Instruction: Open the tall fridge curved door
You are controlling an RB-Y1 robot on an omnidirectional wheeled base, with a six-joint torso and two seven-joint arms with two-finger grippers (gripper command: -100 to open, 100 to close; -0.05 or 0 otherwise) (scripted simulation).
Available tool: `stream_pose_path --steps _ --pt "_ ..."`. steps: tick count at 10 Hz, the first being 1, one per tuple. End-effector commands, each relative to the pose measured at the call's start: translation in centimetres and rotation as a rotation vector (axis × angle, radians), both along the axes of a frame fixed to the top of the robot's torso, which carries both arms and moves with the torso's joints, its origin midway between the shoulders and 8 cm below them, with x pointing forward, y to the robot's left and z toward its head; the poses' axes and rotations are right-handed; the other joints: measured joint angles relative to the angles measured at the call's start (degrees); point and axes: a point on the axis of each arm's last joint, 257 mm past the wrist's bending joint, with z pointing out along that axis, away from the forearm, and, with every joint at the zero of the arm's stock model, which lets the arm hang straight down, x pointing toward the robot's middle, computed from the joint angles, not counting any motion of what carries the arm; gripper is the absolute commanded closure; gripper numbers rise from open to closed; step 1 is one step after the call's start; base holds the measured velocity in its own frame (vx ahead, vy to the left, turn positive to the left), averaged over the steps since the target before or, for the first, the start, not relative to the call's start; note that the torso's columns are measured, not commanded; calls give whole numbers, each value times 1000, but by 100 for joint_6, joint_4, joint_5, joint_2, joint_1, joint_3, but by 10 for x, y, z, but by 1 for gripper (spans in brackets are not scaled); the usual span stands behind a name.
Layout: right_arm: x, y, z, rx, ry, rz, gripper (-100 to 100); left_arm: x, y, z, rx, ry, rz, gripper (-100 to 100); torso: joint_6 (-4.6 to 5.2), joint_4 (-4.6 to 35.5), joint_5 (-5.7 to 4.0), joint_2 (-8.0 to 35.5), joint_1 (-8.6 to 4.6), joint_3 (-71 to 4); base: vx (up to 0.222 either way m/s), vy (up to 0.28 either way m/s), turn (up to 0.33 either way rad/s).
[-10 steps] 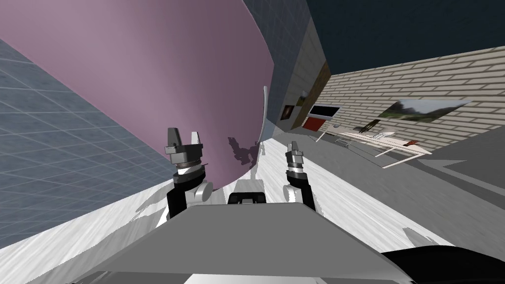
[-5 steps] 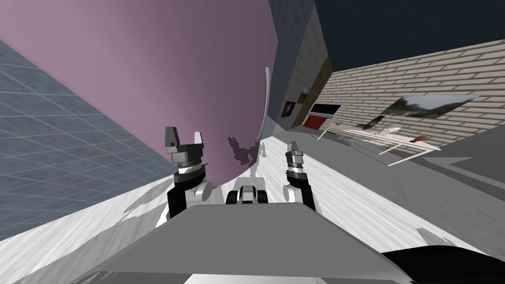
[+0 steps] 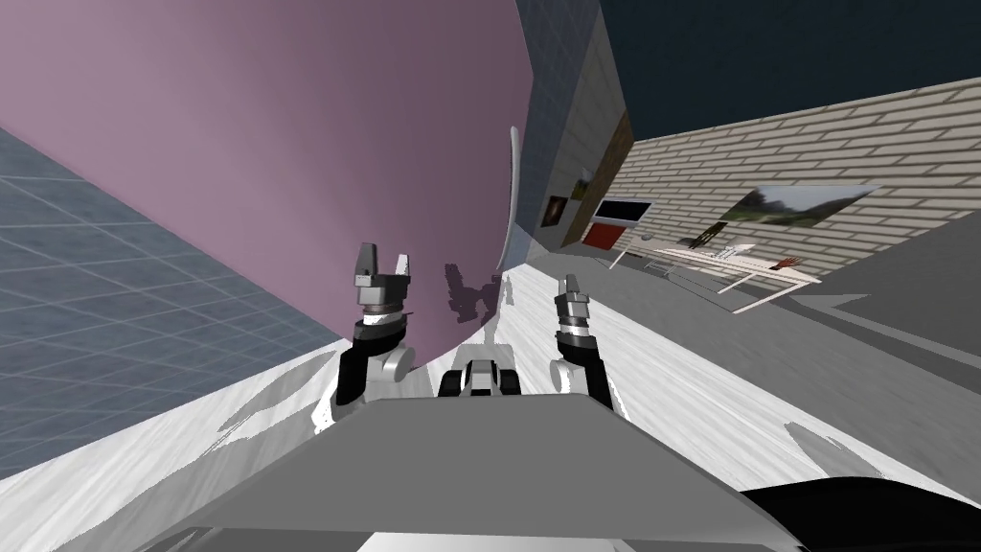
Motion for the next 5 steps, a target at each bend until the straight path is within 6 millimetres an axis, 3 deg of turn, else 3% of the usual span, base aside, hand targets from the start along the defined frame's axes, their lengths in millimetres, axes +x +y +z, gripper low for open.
stream_pose_path --steps 1,2,5 --pt "0 0 0 0 0 0 0 26 -18 -9 31 43 -59 -100 0 1 0 1 0 1 30 13 -110" --pt "0 0 0 0 0 0 0 26 -18 -8 31 41 -59 -100 0 0 0 0 1 1 21 14 -29" --pt "0 0 0 0 0 0 0 59 -41 -15 62 97 -125 -100 1 1 0 1 0 1 24 17 -128"
